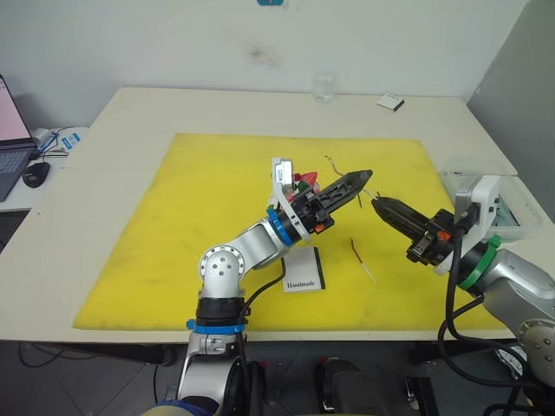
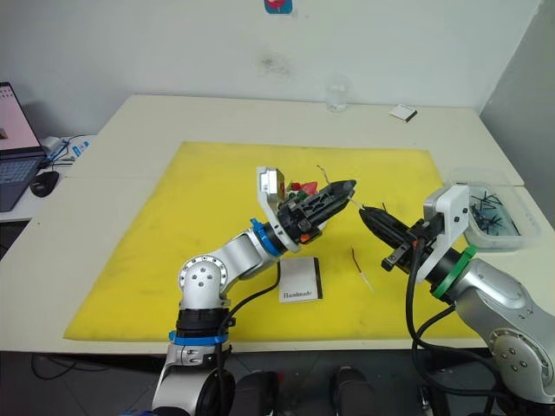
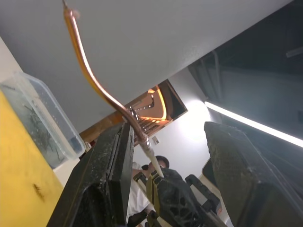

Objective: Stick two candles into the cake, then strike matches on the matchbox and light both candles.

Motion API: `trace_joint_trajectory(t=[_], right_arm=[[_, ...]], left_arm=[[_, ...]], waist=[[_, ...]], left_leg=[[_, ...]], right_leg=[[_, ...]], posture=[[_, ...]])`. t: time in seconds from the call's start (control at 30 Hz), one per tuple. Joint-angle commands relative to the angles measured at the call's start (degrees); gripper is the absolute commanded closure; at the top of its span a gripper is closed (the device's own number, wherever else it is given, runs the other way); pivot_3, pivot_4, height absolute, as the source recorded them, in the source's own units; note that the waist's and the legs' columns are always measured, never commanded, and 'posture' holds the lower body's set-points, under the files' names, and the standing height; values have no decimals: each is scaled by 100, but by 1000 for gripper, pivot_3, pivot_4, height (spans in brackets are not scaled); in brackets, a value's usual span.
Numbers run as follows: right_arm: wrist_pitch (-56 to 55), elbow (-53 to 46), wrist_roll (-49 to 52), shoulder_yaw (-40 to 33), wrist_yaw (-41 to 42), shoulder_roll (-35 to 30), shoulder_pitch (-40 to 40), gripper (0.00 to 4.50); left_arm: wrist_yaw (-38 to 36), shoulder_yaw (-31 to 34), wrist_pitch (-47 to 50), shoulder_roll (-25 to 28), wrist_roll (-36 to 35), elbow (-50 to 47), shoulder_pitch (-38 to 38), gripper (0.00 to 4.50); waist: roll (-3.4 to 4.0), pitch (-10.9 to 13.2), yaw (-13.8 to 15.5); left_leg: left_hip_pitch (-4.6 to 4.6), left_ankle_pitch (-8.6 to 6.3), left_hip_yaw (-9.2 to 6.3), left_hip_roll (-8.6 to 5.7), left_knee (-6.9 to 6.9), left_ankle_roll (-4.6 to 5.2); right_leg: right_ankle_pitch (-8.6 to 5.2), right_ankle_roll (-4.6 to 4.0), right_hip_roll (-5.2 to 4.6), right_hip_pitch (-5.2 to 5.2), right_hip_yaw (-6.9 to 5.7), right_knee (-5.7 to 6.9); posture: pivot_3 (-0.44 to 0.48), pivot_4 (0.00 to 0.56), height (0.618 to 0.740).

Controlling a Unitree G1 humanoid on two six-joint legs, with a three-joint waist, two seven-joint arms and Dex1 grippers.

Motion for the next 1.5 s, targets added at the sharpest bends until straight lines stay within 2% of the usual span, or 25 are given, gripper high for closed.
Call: trace_joint_trajectory(t=[0.03,0.33,0.43,0.63,0.93,1.07,1.2,1.33,1.4,1.5], right_arm=[[-66,-170,115,-55,25,-65,32,4500],[-84,-174,97,-19,37,-50,112,4500],[-86,-180,104,-15,32,-48,112,4500],[-84,-191,129,3,28,-33,107,4500],[-43,-219,85,94,15,-90,75,4500],[-68,-248,-131,211,162,-316,64,3552],[-137,-195,-261,245,254,-404,74,2221],[-171,-89,-397,383,274,-360,-91,669],[-149,-43,-583,615,285,-385,-284,17],[-163,66,-1222,1214,410,-575,-741,17]], left_arm=[[27,79,-103,-85,-157,-19,-128,1815],[23,59,-113,-73,-181,-34,-125,1815],[-17,31,-100,-59,-161,-52,-125,2417],[-101,-54,-81,-33,-115,-121,-122,4395],[-136,-108,-60,21,-82,-145,-126,4455],[-204,-66,-91,197,2,-143,-198,4500],[-177,59,-108,424,-41,-165,-322,4500],[-232,136,-28,827,-21,-292,-454,4500],[-353,155,55,1306,134,-421,-540,4500],[-774,112,35,2179,588,-501,-730,4500]], waist=[[0,0,0],[0,0,3],[0,0,3],[0,0,3],[0,0,3],[0,0,3],[0,0,3],[1,0,-2],[0,0,-8],[1,0,-26]], left_leg=[[0,0,0,0,0,0],[-26,-1,-5,0,-4,1],[-28,-3,-4,-5,-5,4],[-28,-3,-8,-11,-4,5],[-28,-3,-8,-12,-5,5],[-28,-3,-8,-12,-5,5],[-28,-3,-8,-13,-4,5],[-27,-3,-9,-12,-5,4],[-27,-3,-8,-12,-6,4],[-26,-2,-7,-9,-7,4]], right_leg=[[0,0,0,0,0,0],[8,13,2,0,-4,-41],[10,16,-1,0,-4,-48],[10,17,-6,0,-3,-47],[10,18,-6,-1,-3,-48],[11,18,-6,-1,-3,-48],[11,18,-6,-1,-4,-48],[11,18,-6,-1,-4,-47],[11,18,-6,-2,-4,-46],[11,17,-4,-8,-6,-41]], posture=[[0,150,740],[0,150,740],[0,150,740],[0,150,740],[0,150,740],[0,150,740],[0,150,740],[0,150,740],[0,150,740],[0,150,740]])
